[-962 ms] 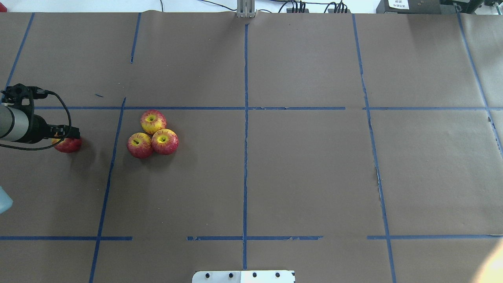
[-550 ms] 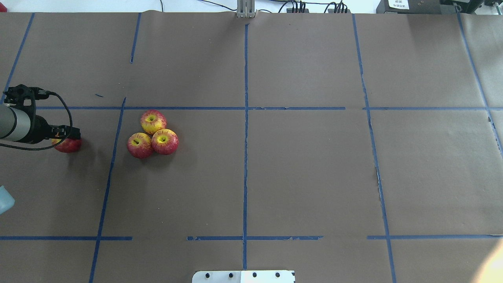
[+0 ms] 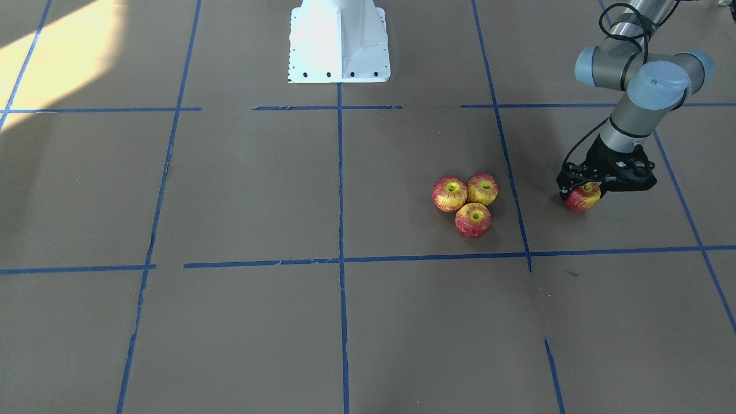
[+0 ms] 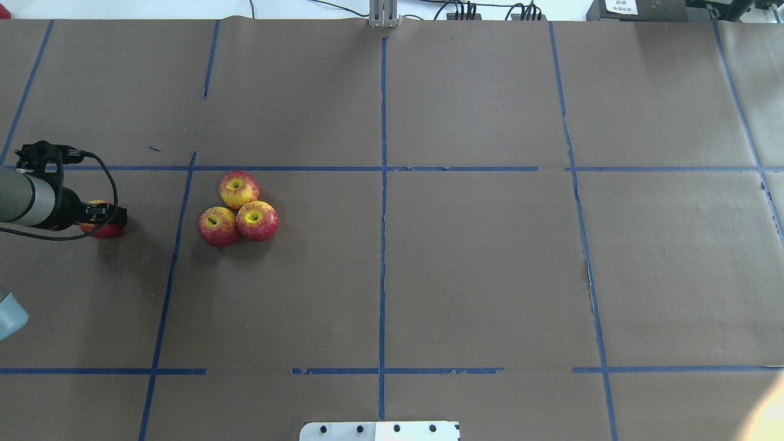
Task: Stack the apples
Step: 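Close the left gripper around the lone apple, then lift the apple and carry it over the three-apple cluster with the left gripper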
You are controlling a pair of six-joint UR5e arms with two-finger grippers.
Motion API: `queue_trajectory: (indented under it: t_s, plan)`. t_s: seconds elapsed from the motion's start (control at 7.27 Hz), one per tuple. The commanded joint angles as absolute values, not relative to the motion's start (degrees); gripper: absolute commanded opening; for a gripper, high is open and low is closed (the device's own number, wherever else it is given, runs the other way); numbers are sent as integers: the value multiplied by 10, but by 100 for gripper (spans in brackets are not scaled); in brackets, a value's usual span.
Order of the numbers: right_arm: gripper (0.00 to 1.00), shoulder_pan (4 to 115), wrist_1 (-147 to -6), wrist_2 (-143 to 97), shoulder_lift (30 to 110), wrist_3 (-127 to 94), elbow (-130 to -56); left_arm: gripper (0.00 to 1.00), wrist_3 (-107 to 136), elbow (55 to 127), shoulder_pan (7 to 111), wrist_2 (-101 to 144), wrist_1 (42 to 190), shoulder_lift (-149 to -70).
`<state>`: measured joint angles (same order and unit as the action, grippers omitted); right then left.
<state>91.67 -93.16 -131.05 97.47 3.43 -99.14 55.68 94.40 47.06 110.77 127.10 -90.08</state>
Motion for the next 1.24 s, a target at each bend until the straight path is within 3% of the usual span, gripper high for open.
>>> queue_trajectory:
  t_s: [0.0,0.28,0.55,1.1]
  plan:
    - [100,917,-932,-1310,975,34,-991,10,555,955,471,1134,1264,-900]
    - [100,917,-932,-1310,975,34,-991,10,530,1024,478,1170,1218,-892]
    - [100,917,-932,-1310,975,34,-991,10,502,1124,497,1168,1048,-906]
    - [100,917,-932,-1310,975,34,-991,11,592,1115,481,1165,910,-1067]
